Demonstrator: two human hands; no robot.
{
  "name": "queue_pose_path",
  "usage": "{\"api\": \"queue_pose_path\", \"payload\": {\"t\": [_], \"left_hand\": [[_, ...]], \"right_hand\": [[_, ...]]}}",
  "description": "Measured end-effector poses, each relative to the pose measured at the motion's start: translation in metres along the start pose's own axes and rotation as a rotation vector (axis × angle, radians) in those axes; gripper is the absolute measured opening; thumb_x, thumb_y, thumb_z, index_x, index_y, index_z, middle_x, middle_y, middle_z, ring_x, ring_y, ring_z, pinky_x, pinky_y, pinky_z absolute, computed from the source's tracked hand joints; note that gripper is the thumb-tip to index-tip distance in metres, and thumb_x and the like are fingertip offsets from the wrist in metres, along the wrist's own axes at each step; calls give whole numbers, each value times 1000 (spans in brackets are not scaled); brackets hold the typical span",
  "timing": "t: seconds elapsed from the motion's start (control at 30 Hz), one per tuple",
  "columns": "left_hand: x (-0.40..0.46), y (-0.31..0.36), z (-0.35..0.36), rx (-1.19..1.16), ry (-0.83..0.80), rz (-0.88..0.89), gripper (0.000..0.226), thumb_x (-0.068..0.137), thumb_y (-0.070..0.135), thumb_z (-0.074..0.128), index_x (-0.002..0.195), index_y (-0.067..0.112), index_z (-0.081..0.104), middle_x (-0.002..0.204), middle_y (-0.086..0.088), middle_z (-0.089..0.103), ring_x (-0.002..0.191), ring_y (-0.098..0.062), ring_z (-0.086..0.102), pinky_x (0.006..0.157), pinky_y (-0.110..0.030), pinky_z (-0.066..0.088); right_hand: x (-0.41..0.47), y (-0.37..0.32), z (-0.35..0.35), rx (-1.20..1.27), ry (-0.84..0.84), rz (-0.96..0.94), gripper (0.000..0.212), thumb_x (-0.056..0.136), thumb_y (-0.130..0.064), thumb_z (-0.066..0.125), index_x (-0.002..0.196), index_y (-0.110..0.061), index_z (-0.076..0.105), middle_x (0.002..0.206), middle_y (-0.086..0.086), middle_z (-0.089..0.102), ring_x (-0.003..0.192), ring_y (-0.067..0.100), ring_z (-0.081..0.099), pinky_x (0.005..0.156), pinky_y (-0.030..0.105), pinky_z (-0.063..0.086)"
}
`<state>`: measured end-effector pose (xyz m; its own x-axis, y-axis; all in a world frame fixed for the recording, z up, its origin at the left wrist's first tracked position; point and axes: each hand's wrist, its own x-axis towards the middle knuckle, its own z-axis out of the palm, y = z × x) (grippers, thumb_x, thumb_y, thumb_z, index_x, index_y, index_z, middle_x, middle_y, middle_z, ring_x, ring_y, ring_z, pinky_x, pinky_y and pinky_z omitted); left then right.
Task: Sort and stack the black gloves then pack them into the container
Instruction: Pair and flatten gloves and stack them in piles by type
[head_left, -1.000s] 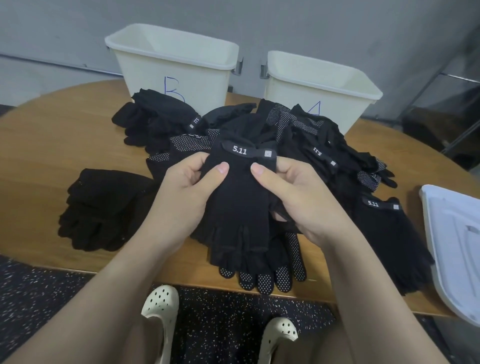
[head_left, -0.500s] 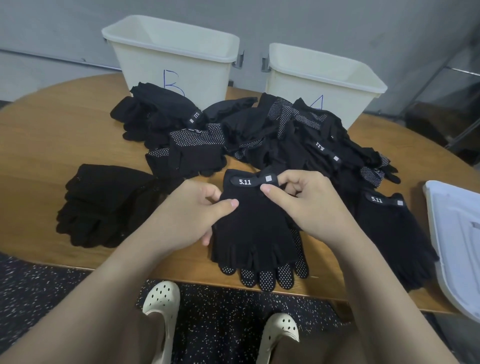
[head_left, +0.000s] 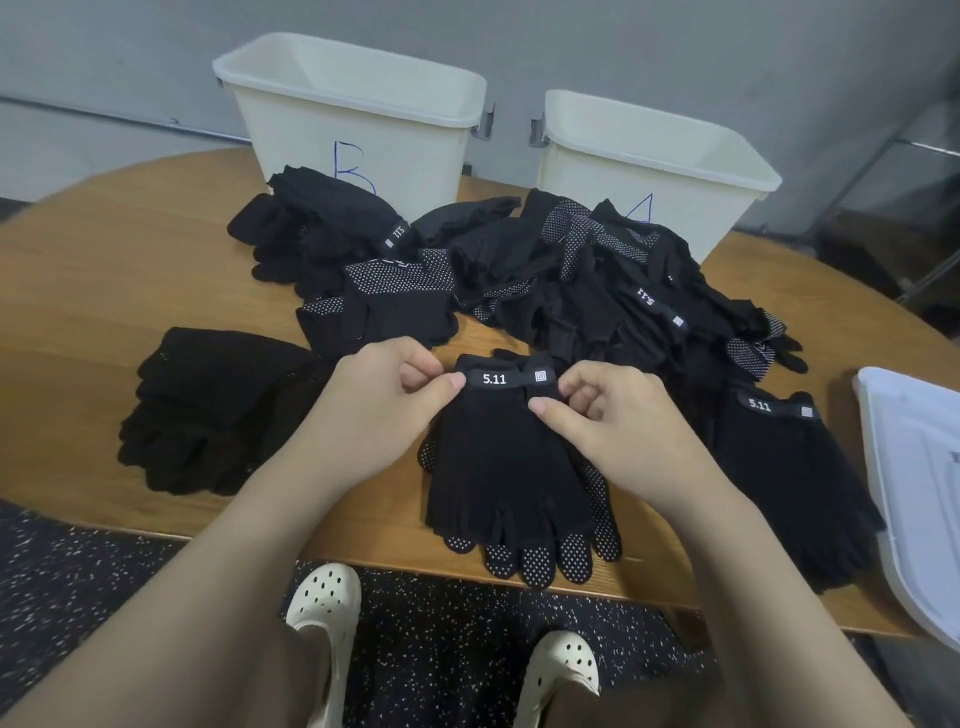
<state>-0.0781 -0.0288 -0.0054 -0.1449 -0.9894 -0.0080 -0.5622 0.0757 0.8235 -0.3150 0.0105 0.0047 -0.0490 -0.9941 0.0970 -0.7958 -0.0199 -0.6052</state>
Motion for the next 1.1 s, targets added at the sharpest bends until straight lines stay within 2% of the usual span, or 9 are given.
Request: {"api": "queue_pose_path", "payload": {"t": [0.1,0.23,0.37,0.53,0.67,0.83,0.9,1.0,1.1], "left_hand": [[5,1,1,-14,-12,-3,25,92,45,72,107,25,70,83,11,71,73,-2,64,56,-16,42],[7,3,3,-34,-26,-14,31,89,43,77,113,25,70,87,10,71,74,-1,64,58,-15,42],[10,3,6,-42,-13,-26,32,85,35,82,113,21,72,78,12,66,71,-2,62,71,-17,47],[12,4,6,15,-60,-25,34,83,28,85,113,20,73,91,10,72,88,-7,69,90,-28,56],[10,6,7,69,-55,38,19,82,24,85,91,26,68,84,9,67,76,-6,65,77,-27,55],[-1,5,5,112,-63,228,24,85,16,81,81,24,59,65,15,55,58,-5,50,57,-16,40],[-5,4,2,118,-81,302,25,88,17,78,82,27,55,64,9,52,55,-9,46,53,-21,40],[-10,5,-3,46,-107,357,20,92,22,73,87,25,55,75,3,59,59,-12,48,57,-32,45],[-12,10,-7,-160,-100,313,22,91,17,73,89,18,51,80,-5,66,68,-22,57,69,-41,52]], "right_hand": [[-1,-1,2,-7,-23,23,25,87,-49,75,88,-28,63,73,-11,58,72,6,51,68,27,49],[-2,-2,5,1,-24,52,26,84,-47,79,87,-28,61,74,-9,58,77,9,51,71,34,53],[-2,-2,8,-8,-19,72,28,82,-47,81,85,-28,60,79,-10,59,83,11,54,75,37,54],[-1,-7,10,-63,-20,94,29,81,-45,83,84,-26,61,84,-13,60,85,8,57,81,38,55],[-2,-11,9,-96,-35,91,32,82,-43,83,77,-29,55,84,-15,59,87,10,58,83,39,55],[-6,-10,7,-14,9,78,31,78,-39,87,84,-27,59,85,-12,60,83,5,56,79,36,55],[-8,-9,4,32,6,60,36,75,-38,89,91,-28,59,87,-12,59,83,5,55,76,29,53],[-12,-11,-2,88,-47,-2,43,71,-44,90,103,-30,63,96,-9,62,88,7,56,78,22,49],[-13,-14,-7,211,-80,-47,40,75,-51,84,95,-19,71,99,0,67,93,18,63,87,44,53]]}}
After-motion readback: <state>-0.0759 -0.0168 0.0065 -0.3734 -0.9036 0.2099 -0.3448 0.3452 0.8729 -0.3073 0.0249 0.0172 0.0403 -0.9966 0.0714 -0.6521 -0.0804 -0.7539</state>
